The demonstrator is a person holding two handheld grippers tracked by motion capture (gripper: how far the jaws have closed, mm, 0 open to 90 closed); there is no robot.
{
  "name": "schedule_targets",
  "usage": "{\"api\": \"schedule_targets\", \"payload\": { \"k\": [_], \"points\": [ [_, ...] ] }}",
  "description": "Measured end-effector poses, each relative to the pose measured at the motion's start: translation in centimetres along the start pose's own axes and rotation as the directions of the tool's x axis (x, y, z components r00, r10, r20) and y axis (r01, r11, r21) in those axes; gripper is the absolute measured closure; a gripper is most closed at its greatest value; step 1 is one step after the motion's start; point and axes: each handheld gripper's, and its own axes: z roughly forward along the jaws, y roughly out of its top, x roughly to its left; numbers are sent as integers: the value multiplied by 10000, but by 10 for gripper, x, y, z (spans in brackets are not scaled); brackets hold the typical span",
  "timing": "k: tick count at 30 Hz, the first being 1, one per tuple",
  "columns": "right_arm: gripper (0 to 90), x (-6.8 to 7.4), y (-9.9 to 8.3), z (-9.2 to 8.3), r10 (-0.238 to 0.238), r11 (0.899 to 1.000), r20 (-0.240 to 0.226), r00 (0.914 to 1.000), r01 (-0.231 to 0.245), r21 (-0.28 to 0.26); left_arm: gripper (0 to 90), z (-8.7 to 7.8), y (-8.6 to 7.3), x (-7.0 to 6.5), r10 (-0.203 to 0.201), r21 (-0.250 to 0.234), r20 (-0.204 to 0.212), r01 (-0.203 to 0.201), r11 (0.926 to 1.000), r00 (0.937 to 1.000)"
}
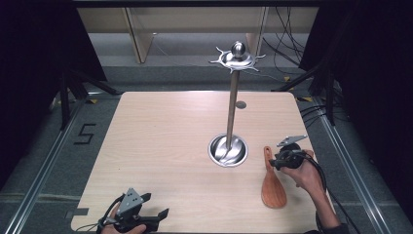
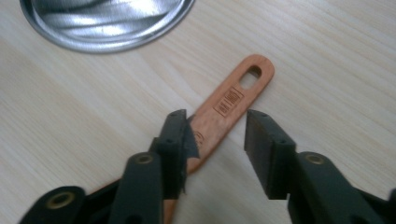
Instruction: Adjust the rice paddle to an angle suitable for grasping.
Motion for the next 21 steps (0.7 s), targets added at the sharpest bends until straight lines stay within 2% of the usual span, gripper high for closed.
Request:
{"api": "schedule_targets", "payload": {
  "k": [1, 2, 3, 4, 5, 7, 8, 9, 13, 14, 15, 18, 19, 20, 21],
  "points": [
    [535, 4, 2, 1, 178, 9998, 153, 9997, -178, 12, 161, 0, 1, 1, 246, -22, 65, -245, 9997, 9997],
    [535, 4, 2, 1, 178, 9998, 153, 9997, -178, 12, 161, 0, 1, 1, 246, -22, 65, -245, 9997, 9997],
    [490, 9, 7, 2, 150, 9981, 370, 9992, -171, 584, 161, 0, 1, 1, 228, -60, 78, -228, 9997, 9997],
    [490, 9, 7, 2, 150, 9981, 370, 9992, -171, 584, 161, 0, 1, 1, 228, -60, 78, -228, 9997, 9997],
    [459, 13, 10, 4, 411, 9959, 432, 9982, -444, 786, 161, 0, 1, 0, 60, 14, 52, -60, 10000, 10000],
    [443, 14, 12, 6, 329, 9956, 557, 9979, -376, 857, 161, 2, 2, -1, -61, -77, -5, 61, 10000, 10000],
    [443, 15, 13, 7, 456, 9950, 530, 9976, -501, 870, 162, 4, 3, 0, -24, -126, 105, 25, 9999, 9999],
    [442, 15, 14, 8, 503, 9939, 564, 9971, -555, 954, 162, 4, 4, 1, 104, 11, 39, -104, 9999, 9999],
    [436, 15, 16, 16, 322, 9912, 506, 9982, -384, 1268, 164, 6, 6, 4, -12, -48, 30, 12, 10000, 10000],
    [437, 17, 16, 16, 524, 9871, 526, 9972, -597, 1487, 164, 6, 6, 3, -106, -111, 20, 106, 9999, 9999],
    [444, 16, 16, 18, 390, 9886, 611, 9974, -475, 1432, 164, 5, 6, 4, -4, -48, 13, 4, 10000, 10000],
    [451, 14, 16, 19, 395, 9866, 522, 9979, -472, 1559, 163, 4, 6, 5, -31, -59, 3, 31, 10000, 10000],
    [465, 12, 17, 21, 392, 9872, 535, 9978, -469, 1522, 163, 4, 7, 6, 130, -102, 21, -130, 9999, 9999],
    [469, 12, 17, 21, 507, 9858, 482, 9975, -577, 1578, 162, 4, 6, 5, -132, -143, 54, 133, 9998, 9999],
    [471, 12, 17, 22, 589, 9832, 448, 9973, -658, 1701, 162, 4, 6, 5, -145, -142, 22, 145, 9998, 9999]
  ]
}}
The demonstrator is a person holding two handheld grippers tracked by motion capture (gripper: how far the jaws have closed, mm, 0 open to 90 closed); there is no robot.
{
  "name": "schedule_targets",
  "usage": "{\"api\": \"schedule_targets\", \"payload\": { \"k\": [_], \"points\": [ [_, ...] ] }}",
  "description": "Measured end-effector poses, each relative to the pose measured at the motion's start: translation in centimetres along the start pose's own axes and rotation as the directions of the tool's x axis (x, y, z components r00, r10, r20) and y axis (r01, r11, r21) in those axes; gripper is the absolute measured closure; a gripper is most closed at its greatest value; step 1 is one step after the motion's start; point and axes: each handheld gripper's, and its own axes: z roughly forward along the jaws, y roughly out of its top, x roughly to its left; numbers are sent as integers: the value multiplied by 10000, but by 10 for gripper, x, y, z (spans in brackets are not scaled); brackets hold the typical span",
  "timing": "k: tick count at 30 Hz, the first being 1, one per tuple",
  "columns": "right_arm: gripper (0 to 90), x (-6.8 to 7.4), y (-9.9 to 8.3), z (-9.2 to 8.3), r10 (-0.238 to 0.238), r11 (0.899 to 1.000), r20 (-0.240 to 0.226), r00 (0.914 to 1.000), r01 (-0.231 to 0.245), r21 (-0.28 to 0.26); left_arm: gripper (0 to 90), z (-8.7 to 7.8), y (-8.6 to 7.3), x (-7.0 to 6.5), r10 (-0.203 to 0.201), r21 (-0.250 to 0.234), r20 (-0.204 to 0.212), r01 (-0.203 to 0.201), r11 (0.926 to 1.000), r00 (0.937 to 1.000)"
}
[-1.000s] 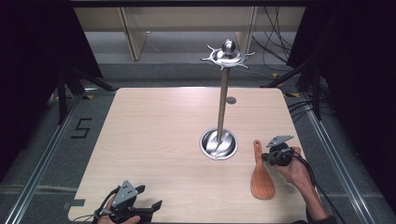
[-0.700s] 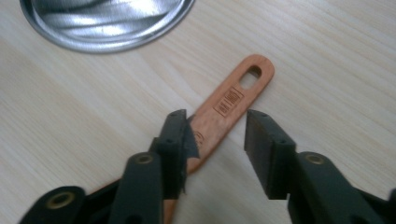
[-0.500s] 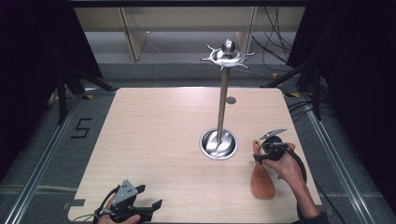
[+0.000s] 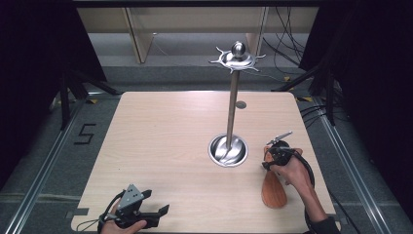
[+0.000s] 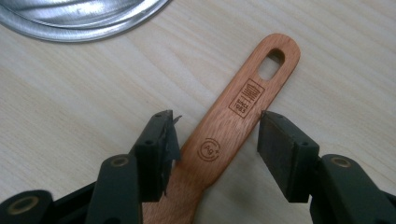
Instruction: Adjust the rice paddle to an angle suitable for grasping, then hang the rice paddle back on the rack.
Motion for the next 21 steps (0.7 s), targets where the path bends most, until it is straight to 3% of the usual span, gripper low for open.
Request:
{"api": "schedule_targets", "payload": {
  "k": [5, 6, 9, 10, 11, 13, 15, 21],
  "points": [
    [489, -4, 3, 4, 9, 10000, -105, 9999, -8, 56, 162, 1, 0, 1, 29, 0, 88, -29, 10000, 10000],
    [492, -4, 3, 4, -71, 10000, -129, 9999, 72, 24, 162, 2, 0, 2, 233, -17, 144, -232, 9997, 9996],
    [520, -2, 6, 4, 203, 9995, -280, 9994, -196, 243, 162, 1, 0, 2, 204, 21, 152, -205, 9998, 9997],
    [522, -3, 7, 5, 148, 9996, -292, 9995, -141, 236, 161, 2, -1, 1, 0, -3, 143, 0, 10000, 9999],
    [524, -4, 8, 5, -33, 9999, -265, 9996, 37, 157, 160, 1, -1, 1, 54, 49, 133, -55, 10000, 9999],
    [540, -3, 10, 5, 9, 9996, -285, 9996, -1, 300, 160, 1, -1, 1, 24, -11, 126, -24, 10000, 9999],
    [548, -3, 11, 6, -43, 9994, -225, 9997, 51, 334, 160, 1, -1, 2, 240, -7, 158, -240, 9997, 9996],
    [606, -3, 16, 6, -135, 9975, -349, 9993, 159, 689, 160, -3, -3, 2, -36, 1, 80, 36, 10000, 10000]
  ]
}}
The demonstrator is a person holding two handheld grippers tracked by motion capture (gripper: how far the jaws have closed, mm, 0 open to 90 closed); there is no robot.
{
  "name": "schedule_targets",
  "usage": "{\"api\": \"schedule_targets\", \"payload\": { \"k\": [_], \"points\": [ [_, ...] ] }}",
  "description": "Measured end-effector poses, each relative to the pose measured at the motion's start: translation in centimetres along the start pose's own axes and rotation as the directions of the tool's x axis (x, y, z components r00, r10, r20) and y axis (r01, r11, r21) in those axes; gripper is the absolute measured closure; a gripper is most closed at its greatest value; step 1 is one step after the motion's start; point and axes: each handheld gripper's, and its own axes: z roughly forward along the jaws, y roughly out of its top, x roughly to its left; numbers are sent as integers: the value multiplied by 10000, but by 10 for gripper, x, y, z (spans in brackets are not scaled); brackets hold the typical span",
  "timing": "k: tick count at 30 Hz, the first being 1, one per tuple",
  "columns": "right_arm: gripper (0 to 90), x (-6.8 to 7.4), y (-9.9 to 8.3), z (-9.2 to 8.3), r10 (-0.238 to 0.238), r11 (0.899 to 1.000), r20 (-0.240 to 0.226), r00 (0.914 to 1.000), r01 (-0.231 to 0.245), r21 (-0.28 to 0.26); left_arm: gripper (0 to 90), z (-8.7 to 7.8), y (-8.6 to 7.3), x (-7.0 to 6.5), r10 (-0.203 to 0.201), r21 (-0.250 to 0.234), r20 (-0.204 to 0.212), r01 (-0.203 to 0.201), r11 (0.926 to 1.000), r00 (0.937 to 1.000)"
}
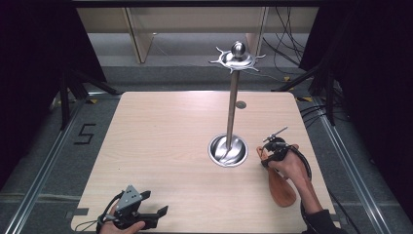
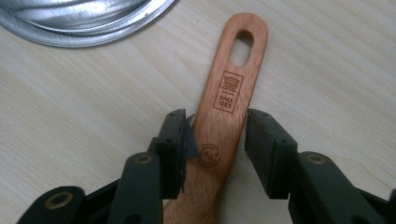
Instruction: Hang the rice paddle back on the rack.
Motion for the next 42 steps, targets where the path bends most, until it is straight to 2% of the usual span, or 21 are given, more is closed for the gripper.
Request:
{"api": "schedule_targets", "payload": {
  "k": [1, 2, 4, 5, 6, 7, 8, 9, 10, 14, 15, 20, 32, 33, 34, 37, 39, 42],
  "points": [
    [628, -1, 1, 0, -212, 9997, -120, 9997, 214, 129, 160, -1, 0, 2, 66, -50, 177, -65, 10000, 9998],
    [635, 0, 1, 1, -85, 9998, -10, 10000, 85, 175, 160, -1, 1, 1, 18, -92, 80, -18, 10000, 10000],
    [647, 0, 2, 0, -269, 9991, -73, 9996, 271, 318, 160, -1, 1, 2, 130, -58, 53, -130, 9999, 9999],
    [651, 2, 2, -1, -54, 9989, -89, 9999, 58, 462, 160, -1, 0, 2, 151, -14, 53, -151, 9999, 9999],
    [652, 3, 3, -2, 49, 9985, -204, 9998, -38, 554, 161, -1, 0, 1, -6, 5, 43, 6, 10000, 10000],
    [654, 1, 4, -1, -341, 9981, -84, 9994, 345, 511, 161, -1, 0, 1, -27, -44, 77, 27, 10000, 10000],
    [654, 1, 4, -1, -341, 9981, -84, 9994, 345, 511, 161, -1, 0, 1, -27, -44, 77, 27, 10000, 10000],
    [657, 3, 5, -2, -210, 9962, -92, 9997, 217, 843, 161, -1, 0, 2, 221, -38, 117, -221, 9997, 9997],
    [658, 3, 5, -1, -399, 9963, -46, 9992, 402, 763, 161, -1, 0, 2, 212, -48, 130, -211, 9998, 9997],
    [657, 6, 7, -2, -421, 9939, 5, 9991, 419, 1021, 161, -1, 0, 2, 122, -66, 124, -121, 9999, 9998],
    [657, 6, 8, -1, -575, 9930, 22, 9983, 569, 1031, 161, -1, 0, 2, 114, -72, 123, -113, 9999, 9999],
    [657, 7, 13, -1, -907, 9851, 11, 9959, 895, 1466, 161, -1, 0, 1, 120, -85, 158, -119, 9999, 9998],
    [655, 11, 19, 0, -1044, 9724, -194, 9943, 1062, 2079, 161, -2, 0, 2, 180, -68, 199, -179, 9998, 9996],
    [655, 11, 20, 0, -965, 9672, -261, 9950, 999, 2334, 162, -1, 0, 2, 146, -88, 192, -144, 9999, 9997],
    [655, 10, 21, 1, -1031, 9683, -313, 9942, 1076, 2254, 162, -1, 0, 1, -41, -112, 182, 43, 9999, 9998],
    [657, 10, 23, 1, -983, 9628, -378, 9944, 1046, 2490, 162, -1, 0, 1, -78, -131, 183, 81, 9999, 9998],
    [657, 8, 24, 2, -1158, 9600, -426, 9924, 1228, 2515, 162, -1, 0, 1, -67, -119, 187, 69, 9999, 9998],
    [661, 9, 25, 2, -930, 9542, -445, 9947, 1018, 2812, 162, -2, 0, 1, 29, -31, 187, -29, 10000, 9998]
  ]
}}
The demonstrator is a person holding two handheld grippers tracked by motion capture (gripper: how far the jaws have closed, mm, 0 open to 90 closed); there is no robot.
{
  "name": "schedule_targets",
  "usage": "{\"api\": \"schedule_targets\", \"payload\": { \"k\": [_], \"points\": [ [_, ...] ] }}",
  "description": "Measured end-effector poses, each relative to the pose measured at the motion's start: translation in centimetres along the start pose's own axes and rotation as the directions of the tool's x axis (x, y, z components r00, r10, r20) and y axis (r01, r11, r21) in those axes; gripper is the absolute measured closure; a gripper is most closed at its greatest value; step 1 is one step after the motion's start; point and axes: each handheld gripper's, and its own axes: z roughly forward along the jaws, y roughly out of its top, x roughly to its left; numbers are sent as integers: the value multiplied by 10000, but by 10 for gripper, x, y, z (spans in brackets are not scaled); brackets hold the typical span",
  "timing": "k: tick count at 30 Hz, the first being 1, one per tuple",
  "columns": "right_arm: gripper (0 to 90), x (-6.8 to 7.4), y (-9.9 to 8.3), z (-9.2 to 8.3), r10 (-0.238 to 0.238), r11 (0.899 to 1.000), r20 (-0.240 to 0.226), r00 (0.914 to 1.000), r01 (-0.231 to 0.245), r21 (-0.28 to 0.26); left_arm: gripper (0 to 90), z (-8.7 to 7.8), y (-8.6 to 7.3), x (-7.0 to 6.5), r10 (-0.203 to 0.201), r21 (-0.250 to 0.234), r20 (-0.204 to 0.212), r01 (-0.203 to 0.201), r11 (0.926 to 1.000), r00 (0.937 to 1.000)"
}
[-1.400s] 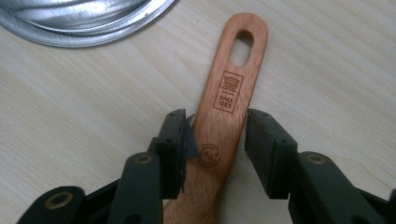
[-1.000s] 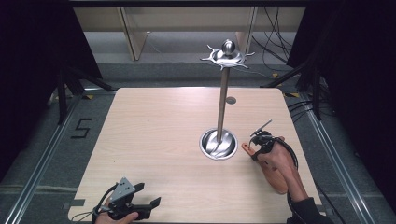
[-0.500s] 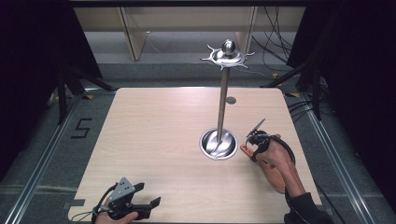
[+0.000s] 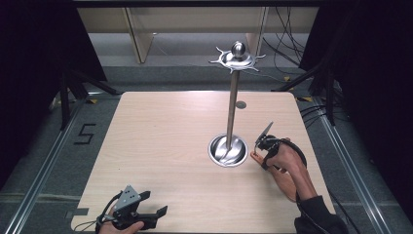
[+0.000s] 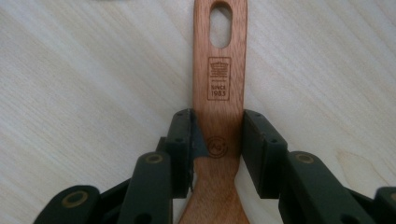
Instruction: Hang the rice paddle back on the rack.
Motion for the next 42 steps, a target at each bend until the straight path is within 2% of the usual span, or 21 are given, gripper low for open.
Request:
{"api": "schedule_targets", "payload": {
  "k": [1, 2, 4, 9, 11, 13, 14, 15, 19, 20, 24, 25, 28, 31, 34, 35, 36, 37, 39, 40, 42],
  "points": [
    [661, 1, 1, 0, 115, 9999, 12, 9999, -115, 51, 162, 0, 0, 0, -61, -64, 6, 61, 10000, 10000],
    [662, 0, 2, 0, -194, 9998, 27, 9998, 194, 51, 162, 0, 0, -1, -91, -40, -28, 91, 10000, 10000],
    [663, 1, 2, 0, -161, 9998, 44, 9999, 160, 82, 162, 0, 0, 1, 194, 4, 31, -194, 9998, 9998],
    [666, 1, 4, 0, -161, 9996, -20, 9999, 161, 251, 163, 0, 0, 0, 188, 36, -54, -187, 9998, 9998],
    [668, 0, 2, 1, -336, 9994, 11, 9994, 336, 68, 163, 0, 0, 0, 14, 35, -74, -13, 10000, 10000],
    [668, 1, 1, -1, -65, 9999, -55, 10000, 66, 133, 164, -1, 0, 0, 195, 54, -69, -195, 9998, 9998],
    [668, -2, -1, 0, -374, 9993, -35, 9993, 374, -88, 164, -1, 0, 0, 199, 60, -67, -199, 9998, 9998],
    [668, -1, -2, 0, -158, 9998, -115, 9998, 157, -100, 164, 0, 0, 0, 185, 34, -64, -185, 9998, 9998],
    [668, -6, -10, 0, -237, 9982, -197, 9995, 225, -554, 164, -1, 1, 0, 213, 67, -73, -212, 9998, 9997],
    [669, -7, -11, -1, -290, 9964, -275, 9992, 267, -805, 164, 1, 0, -1, -71, -103, 18, 71, 9999, 10000],
    [669, -7, -19, -3, -313, 9911, -383, 9988, 261, -1305, 164, -1, 0, 1, 30, -26, -48, -30, 10000, 10000],
    [670, -6, -23, -6, -247, 9877, -492, 9985, 167, -1557, 164, -1, 1, 2, 185, -61, -29, -185, 9998, 9998],
    [670, -6, -29, -12, -220, 9799, -449, 9987, 127, -1989, 164, -1, 0, 1, 31, -53, -45, -31, 10000, 10000],
    [670, -9, -34, -17, -415, 9654, -489, 9979, 274, -2595, 164, -1, 0, 0, -34, -91, -71, 33, 10000, 10000],
    [670, -10, -38, -22, -244, 9577, -486, 9985, 94, -2875, 164, -2, 1, 0, -37, -33, -129, 37, 10000, 9999],
    [670, -11, -40, -24, -225, 9532, -567, 9981, 43, -3022, 164, -2, 1, 1, -46, -40, -132, 46, 10000, 9999],
    [670, -11, -43, -28, -136, 9421, -503, 9986, -40, -3353, 164, -1, 1, 2, 148, -82, -26, -149, 9999, 9999],
    [670, -11, -45, -30, -160, 9351, -657, 9977, -83, -3543, 164, -1, 1, 1, 99, -51, -21, -99, 9999, 9999],
    [670, -12, -47, -33, -143, 9263, -527, 9985, -66, -3766, 164, -1, 1, 0, -71, -101, -58, 71, 9999, 10000],
    [670, -12, -49, -35, -122, 9215, -428, 9990, -54, -3884, 164, -2, 1, 0, 23, -102, -57, -23, 9999, 10000],
    [670, -12, -51, -40, -194, 9132, -602, 9980, -68, -4074, 164, -2, 1, 1, 74, -77, -79, -75, 9999, 9999]
  ]
}}
